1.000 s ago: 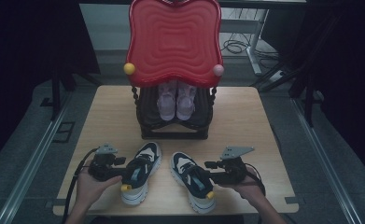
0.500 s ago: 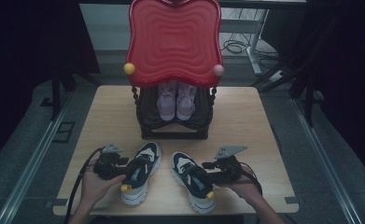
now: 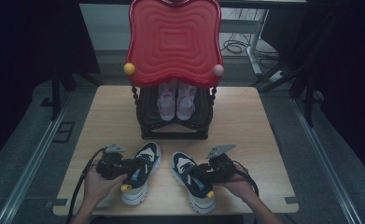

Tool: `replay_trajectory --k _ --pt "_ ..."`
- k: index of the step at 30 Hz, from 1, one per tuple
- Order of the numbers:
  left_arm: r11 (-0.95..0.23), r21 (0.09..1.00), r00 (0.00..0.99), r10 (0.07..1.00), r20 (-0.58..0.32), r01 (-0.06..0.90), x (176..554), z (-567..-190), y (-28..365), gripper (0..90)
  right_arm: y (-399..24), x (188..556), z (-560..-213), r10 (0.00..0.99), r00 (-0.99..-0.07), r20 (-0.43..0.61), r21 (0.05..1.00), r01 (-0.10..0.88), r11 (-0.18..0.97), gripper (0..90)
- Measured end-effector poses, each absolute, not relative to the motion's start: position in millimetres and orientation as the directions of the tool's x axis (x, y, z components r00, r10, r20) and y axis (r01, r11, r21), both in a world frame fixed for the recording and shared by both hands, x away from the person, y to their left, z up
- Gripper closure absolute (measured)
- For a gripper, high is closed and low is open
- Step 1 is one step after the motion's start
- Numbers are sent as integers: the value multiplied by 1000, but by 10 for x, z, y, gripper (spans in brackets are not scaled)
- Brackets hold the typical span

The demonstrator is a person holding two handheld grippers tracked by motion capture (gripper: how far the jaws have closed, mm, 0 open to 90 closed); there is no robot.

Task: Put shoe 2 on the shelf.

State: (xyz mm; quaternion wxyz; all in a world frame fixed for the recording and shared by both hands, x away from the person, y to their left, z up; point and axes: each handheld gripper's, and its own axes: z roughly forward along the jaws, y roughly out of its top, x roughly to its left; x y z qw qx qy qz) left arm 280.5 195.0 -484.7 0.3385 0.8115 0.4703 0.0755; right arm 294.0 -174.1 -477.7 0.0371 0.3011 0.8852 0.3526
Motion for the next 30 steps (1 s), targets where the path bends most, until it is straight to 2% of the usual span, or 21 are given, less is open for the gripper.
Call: replay_trajectory --k 10,23,30 --pt "-288 635 512 836 -198 716 2773 -4850 1958 689 -1775 2938 -4773 570 -806 160 653 519 552 704" --pt "-239 684 508 832 -221 689 2728 -4786 2055 723 -1889 2953 -4774 554 -812 184 704 502 502 730" --pt "-204 704 514 817 -260 680 2713 -4747 2129 726 -1995 2952 -4718 555 -804 211 749 498 437 731"
